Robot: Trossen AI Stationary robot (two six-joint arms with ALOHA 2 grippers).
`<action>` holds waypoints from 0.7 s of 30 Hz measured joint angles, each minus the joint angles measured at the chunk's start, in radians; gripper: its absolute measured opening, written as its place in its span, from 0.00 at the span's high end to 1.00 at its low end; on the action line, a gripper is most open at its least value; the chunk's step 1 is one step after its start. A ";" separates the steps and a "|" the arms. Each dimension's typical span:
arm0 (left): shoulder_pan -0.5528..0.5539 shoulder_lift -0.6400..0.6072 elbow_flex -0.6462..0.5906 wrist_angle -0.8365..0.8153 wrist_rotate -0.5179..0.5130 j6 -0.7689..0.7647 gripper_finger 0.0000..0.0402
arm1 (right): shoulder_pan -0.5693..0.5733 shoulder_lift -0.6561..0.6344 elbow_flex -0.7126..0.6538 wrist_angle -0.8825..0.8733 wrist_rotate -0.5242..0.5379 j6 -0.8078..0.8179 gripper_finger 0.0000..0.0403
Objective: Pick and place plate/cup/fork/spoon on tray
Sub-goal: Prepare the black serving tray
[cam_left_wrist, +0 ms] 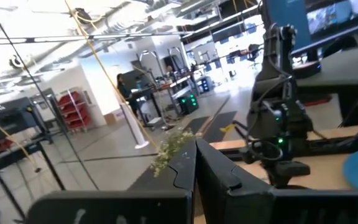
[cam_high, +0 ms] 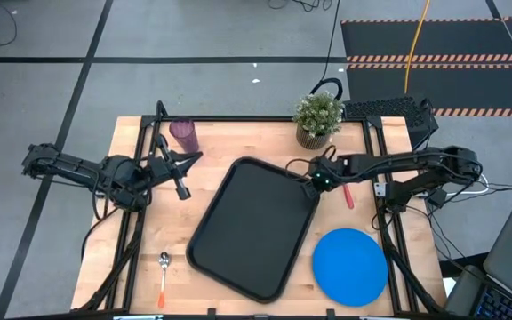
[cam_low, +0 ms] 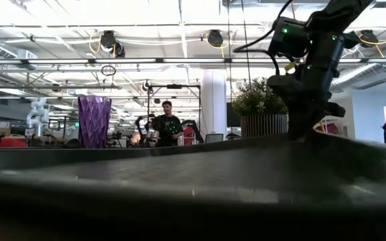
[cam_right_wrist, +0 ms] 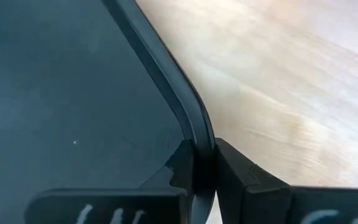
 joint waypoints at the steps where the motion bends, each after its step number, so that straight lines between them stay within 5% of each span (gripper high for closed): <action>1: 0.002 0.000 0.000 0.004 0.000 0.013 0.98 | 0.002 0.000 -0.012 0.005 0.008 0.031 0.94; 9: 0.005 -0.005 0.000 0.003 0.000 0.048 0.98 | 0.107 -0.001 -0.117 0.120 0.040 0.292 0.94; 21: 0.000 -0.166 0.000 -0.292 -0.043 0.014 0.98 | 0.304 0.000 -0.118 0.060 0.160 0.673 0.94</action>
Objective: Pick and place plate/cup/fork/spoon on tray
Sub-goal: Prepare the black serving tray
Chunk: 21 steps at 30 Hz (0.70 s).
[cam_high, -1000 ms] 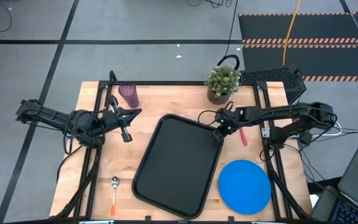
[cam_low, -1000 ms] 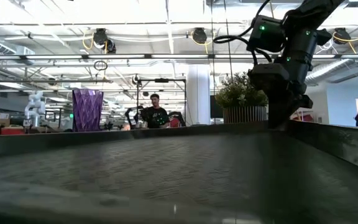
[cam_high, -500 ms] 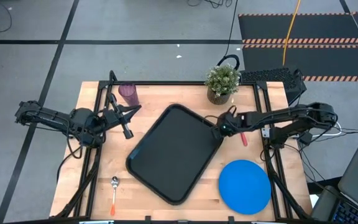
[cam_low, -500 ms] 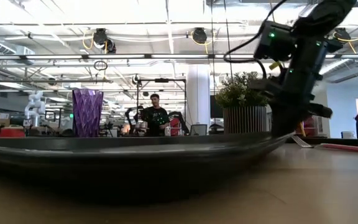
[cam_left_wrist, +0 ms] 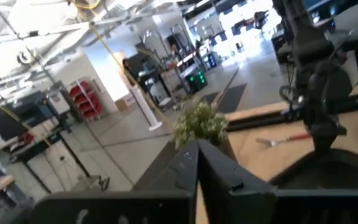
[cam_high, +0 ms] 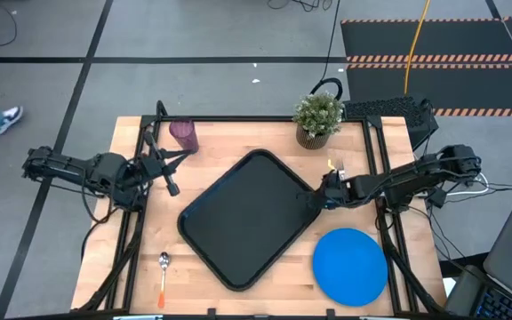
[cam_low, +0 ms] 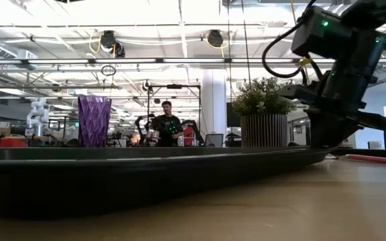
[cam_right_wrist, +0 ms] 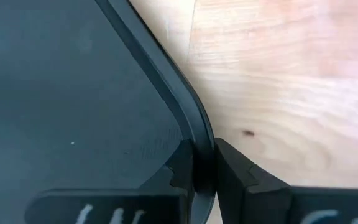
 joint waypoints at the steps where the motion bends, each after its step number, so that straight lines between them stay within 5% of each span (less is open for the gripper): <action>1: -0.002 -0.018 0.000 -0.031 0.000 -0.013 0.98 | 0.015 0.000 0.007 -0.012 0.011 0.037 0.94; 9: -0.049 -0.166 0.000 -0.229 0.003 -0.115 0.98 | 0.165 0.001 0.141 -0.299 0.060 0.356 0.94; 21: -0.146 -0.318 0.000 -0.375 0.045 -0.262 0.98 | 0.323 0.201 0.266 -0.312 -0.017 0.586 0.95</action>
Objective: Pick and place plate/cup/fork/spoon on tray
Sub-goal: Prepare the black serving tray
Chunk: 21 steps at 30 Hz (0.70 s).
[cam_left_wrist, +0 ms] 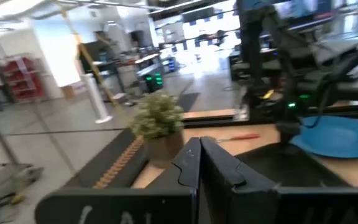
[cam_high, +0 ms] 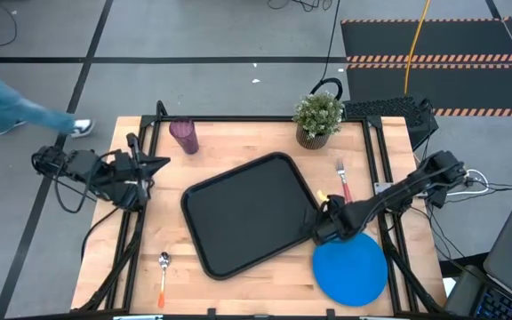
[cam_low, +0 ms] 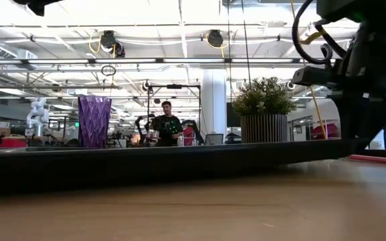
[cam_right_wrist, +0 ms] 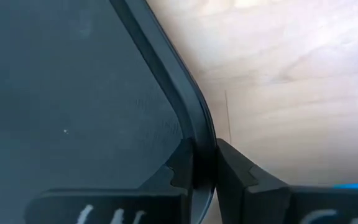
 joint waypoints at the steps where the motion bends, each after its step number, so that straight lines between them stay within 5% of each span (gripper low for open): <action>1: -0.008 -0.003 0.000 -0.003 0.014 -0.003 0.98 | 0.007 0.002 0.000 0.002 0.013 0.004 0.95; 4: -0.032 -0.002 0.000 -0.006 0.035 -0.007 0.98 | 0.020 -0.001 0.000 0.014 0.044 -0.002 0.90; 15: -0.067 0.000 0.000 -0.005 0.036 -0.003 0.98 | 0.021 -0.050 -0.002 -0.035 0.065 -0.130 0.46; 21: -0.066 0.001 0.000 -0.003 0.036 0.001 0.98 | -0.065 -0.123 -0.002 -0.182 0.123 -0.363 0.39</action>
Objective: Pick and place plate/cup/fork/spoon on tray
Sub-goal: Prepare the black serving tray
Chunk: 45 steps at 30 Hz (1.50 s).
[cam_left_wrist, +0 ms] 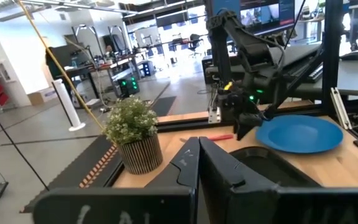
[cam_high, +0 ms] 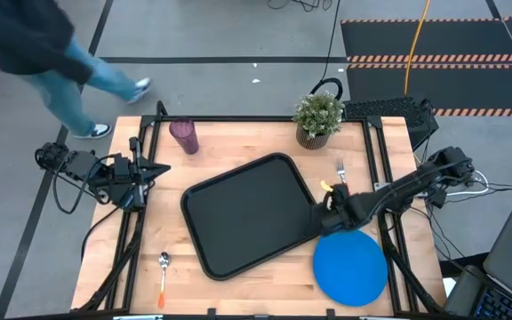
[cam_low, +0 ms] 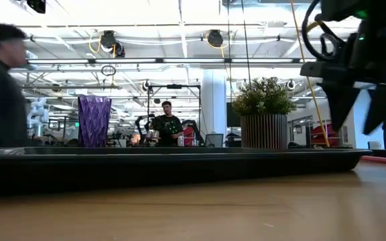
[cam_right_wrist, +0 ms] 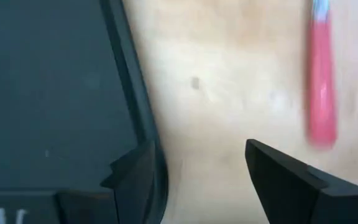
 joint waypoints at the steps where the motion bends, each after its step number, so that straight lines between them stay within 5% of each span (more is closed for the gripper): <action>1: 0.000 0.000 0.000 0.001 0.000 0.003 0.98 | -0.024 -0.014 0.000 0.003 0.014 -0.066 0.40; 7: 0.000 0.000 0.000 0.008 -0.001 0.026 0.98 | -0.202 -0.042 0.000 0.145 -0.064 -0.432 0.44; 13: 0.000 0.000 0.000 0.052 -0.002 0.054 0.98 | -0.359 -0.032 -0.007 0.181 -0.111 -0.665 0.48; 20: 0.000 0.000 0.000 0.090 -0.002 0.067 0.98 | -0.476 0.041 -0.073 0.414 -0.229 -0.847 0.48; 33: 0.000 0.001 0.000 0.039 -0.002 0.016 0.98 | -0.488 0.123 -0.077 0.462 -0.266 -0.787 0.52; 45: 0.000 0.007 -0.001 0.039 -0.004 0.012 0.98 | -0.444 0.117 -0.077 0.433 -0.296 -0.635 0.92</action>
